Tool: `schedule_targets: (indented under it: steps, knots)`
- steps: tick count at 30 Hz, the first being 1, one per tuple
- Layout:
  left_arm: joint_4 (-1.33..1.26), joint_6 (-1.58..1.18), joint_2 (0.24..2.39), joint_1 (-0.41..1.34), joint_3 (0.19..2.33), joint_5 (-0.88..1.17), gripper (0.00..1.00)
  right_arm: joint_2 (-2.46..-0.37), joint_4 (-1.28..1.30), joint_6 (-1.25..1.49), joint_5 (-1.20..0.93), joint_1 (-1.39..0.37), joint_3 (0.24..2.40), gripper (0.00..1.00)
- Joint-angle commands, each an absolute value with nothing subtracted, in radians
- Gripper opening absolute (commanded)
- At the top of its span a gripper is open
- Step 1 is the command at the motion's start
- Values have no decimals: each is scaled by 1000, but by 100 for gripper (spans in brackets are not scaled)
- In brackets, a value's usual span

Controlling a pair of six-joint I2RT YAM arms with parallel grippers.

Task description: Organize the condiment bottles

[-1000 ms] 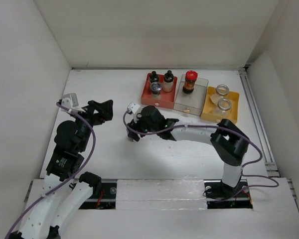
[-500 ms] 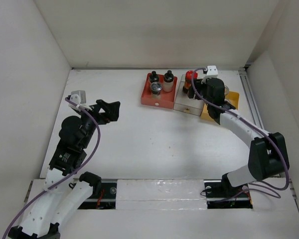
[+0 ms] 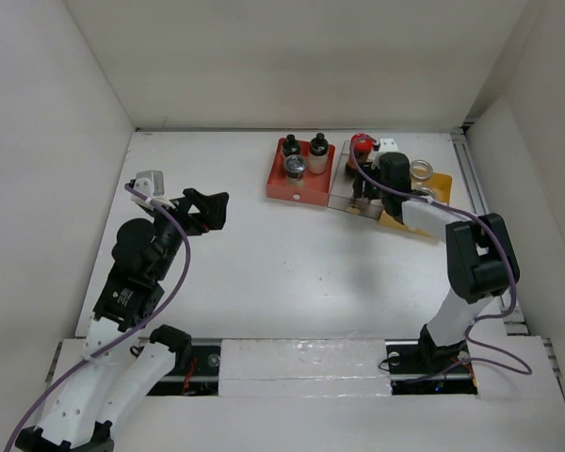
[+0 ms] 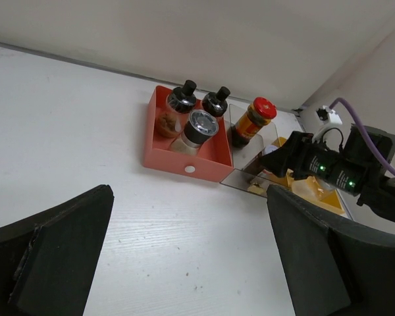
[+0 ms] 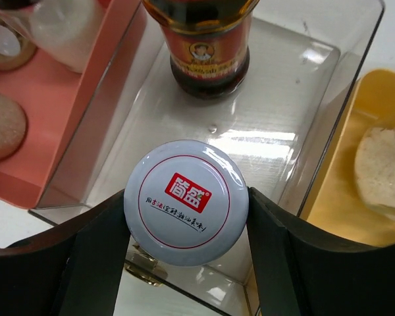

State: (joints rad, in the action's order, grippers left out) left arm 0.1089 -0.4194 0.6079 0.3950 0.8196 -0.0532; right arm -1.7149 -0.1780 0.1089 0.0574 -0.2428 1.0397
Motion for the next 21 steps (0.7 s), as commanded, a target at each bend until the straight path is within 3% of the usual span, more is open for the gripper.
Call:
schedule_targets:
  steps: [1, 4, 5, 8, 16, 21]
  knots:
    - [66, -405, 609, 390, 845, -37, 100, -1710, -293, 107, 35, -238, 1130, 56]
    - [66, -405, 609, 390, 845, -37, 100, -1723, -293, 107, 60, -247, 1131, 67]
    - [66, -405, 609, 390, 845, -37, 100, -1714, -293, 107, 60, -247, 1121, 80]
    - [66, -405, 609, 390, 845, -37, 100, -1685, -293, 107, 80, -247, 1121, 99]
    - [66, -405, 609, 390, 845, -37, 100, -1389, -239, 78, 6, -316, 1097, 99]
    - [66, -405, 586, 390, 845, -55, 100, -1200, -169, 26, -70, -510, 1037, 99]
